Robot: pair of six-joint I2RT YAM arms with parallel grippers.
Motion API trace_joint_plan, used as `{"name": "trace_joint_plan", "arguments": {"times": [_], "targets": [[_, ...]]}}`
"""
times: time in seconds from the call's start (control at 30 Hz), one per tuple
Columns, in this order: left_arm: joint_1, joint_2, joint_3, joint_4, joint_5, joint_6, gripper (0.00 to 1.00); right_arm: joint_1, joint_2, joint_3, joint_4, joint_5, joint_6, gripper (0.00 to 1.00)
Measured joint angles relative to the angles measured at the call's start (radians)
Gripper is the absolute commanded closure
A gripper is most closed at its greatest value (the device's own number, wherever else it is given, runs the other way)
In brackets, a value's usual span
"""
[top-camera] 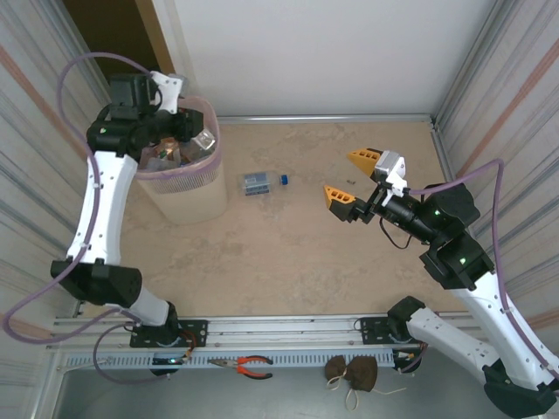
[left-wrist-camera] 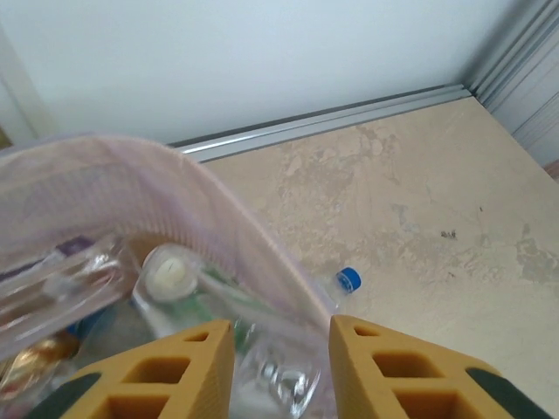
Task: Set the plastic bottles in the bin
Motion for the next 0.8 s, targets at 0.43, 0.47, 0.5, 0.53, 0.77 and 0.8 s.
{"name": "trace_joint_plan", "arguments": {"times": [0.43,0.47,0.5,0.53,0.77,0.8], "targets": [[-0.011,0.056,-0.115,-0.001,-0.056,0.026,0.71,0.000,-0.010,0.000,0.000,0.000,0.000,0.19],[-0.011,0.055,-0.115,-0.005,-0.056,0.026,0.72,0.000,-0.010,0.000,0.000,0.000,0.000,0.19],[-0.011,0.053,-0.114,-0.010,-0.056,0.026,0.71,0.000,-0.010,0.000,0.000,0.000,0.000,0.19],[-0.011,0.052,-0.110,-0.019,-0.055,0.026,0.71,0.000,-0.010,0.000,0.000,0.000,0.000,0.19],[-0.011,0.040,-0.010,-0.053,-0.028,0.026,0.67,0.000,-0.013,0.000,0.000,0.000,0.000,0.19],[-0.011,0.033,0.004,-0.058,-0.028,0.026,0.67,0.000,-0.015,0.000,-0.001,0.001,0.000,0.19]]}}
